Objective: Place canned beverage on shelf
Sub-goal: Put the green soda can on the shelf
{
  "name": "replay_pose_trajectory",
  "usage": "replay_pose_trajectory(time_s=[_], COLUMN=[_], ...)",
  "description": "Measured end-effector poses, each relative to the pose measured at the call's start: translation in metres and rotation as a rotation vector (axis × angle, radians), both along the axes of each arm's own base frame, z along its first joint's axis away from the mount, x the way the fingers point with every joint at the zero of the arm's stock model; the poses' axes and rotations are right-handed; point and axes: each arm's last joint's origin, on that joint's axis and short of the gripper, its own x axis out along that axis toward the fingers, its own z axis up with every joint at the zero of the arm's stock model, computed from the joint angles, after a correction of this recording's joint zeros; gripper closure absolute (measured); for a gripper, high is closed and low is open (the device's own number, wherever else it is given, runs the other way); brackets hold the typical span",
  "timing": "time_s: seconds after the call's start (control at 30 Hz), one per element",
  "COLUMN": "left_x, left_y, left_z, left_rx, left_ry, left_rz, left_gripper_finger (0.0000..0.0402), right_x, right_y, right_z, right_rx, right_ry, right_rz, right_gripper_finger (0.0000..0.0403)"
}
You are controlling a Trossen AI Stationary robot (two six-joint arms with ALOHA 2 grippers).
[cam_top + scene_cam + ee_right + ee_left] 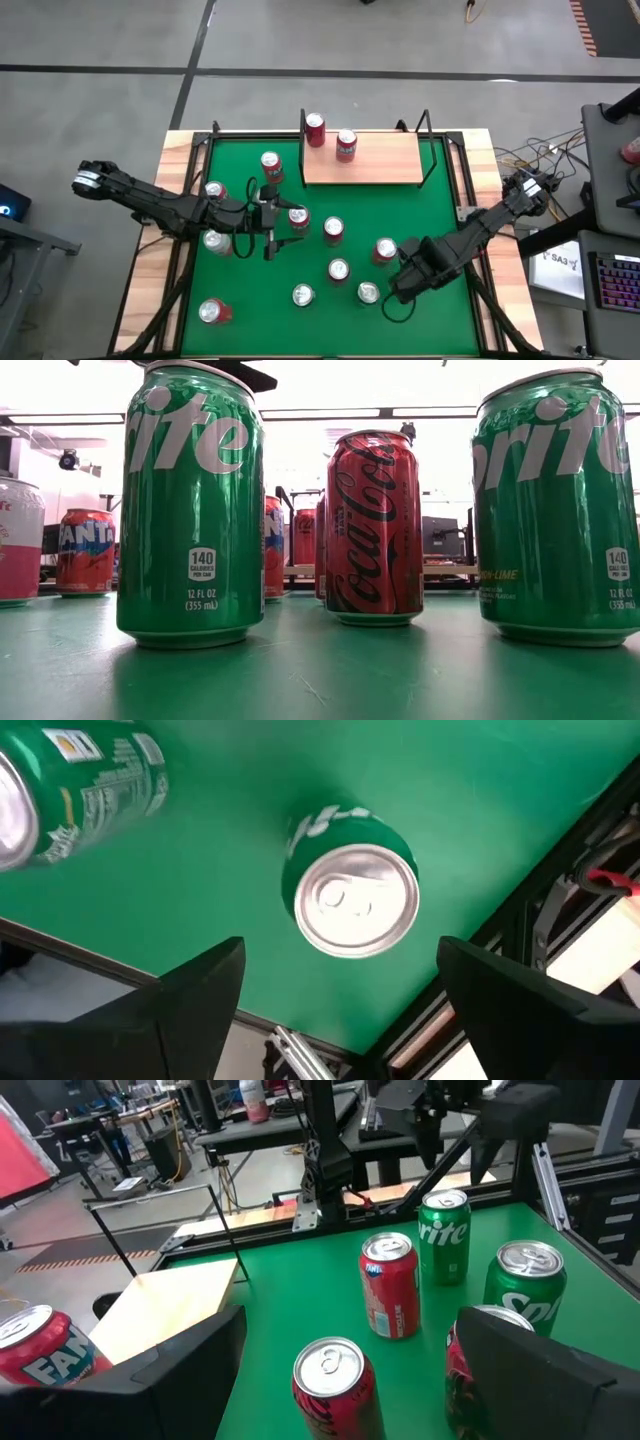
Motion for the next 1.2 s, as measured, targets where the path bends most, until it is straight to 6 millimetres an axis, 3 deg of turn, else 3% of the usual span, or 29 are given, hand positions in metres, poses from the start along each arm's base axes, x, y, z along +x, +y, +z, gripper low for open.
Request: replay_pose_trajectory(time_s=[0.37,0.87,1.2], left_x=[0.001,0.001,0.001], left_y=[0.000,0.000,0.000], left_z=[0.003,0.004,0.004], left_rx=[-0.016,-0.040,-0.048], left_ry=[-0.033,-0.041,-0.045], left_rz=[0.002,0.005,0.007], left_gripper_finger=[0.0057,0.0057,0.0057], right_x=[-0.007,-0.009,-0.008], right_y=[0.007,0.005,0.004], right_z=[-0.018,-0.067,-0.068], right_rx=[-0.053,-0.063,-0.116], right_ry=[0.010,0.011,-0.027], right_rz=[-0.015,-0.011,-0.027], right_gripper_finger=[0.0081,0.0088,0.0109])
